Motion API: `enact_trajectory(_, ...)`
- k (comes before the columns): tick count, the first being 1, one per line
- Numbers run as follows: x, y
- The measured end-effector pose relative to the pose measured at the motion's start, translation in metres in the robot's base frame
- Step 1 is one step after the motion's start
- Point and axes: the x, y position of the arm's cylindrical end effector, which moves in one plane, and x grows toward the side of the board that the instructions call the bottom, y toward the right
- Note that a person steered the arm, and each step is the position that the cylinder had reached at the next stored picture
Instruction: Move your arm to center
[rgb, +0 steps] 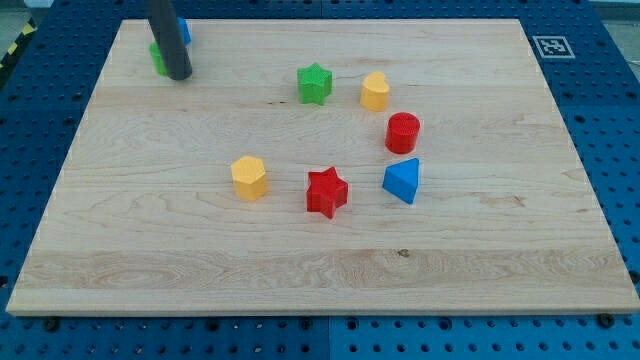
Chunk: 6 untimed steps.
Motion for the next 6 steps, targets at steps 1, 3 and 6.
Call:
enact_trajectory(1, -0.006, -0.006)
enact_trajectory(3, 0.03, 0.044)
enact_trajectory(6, 0.086, 0.251)
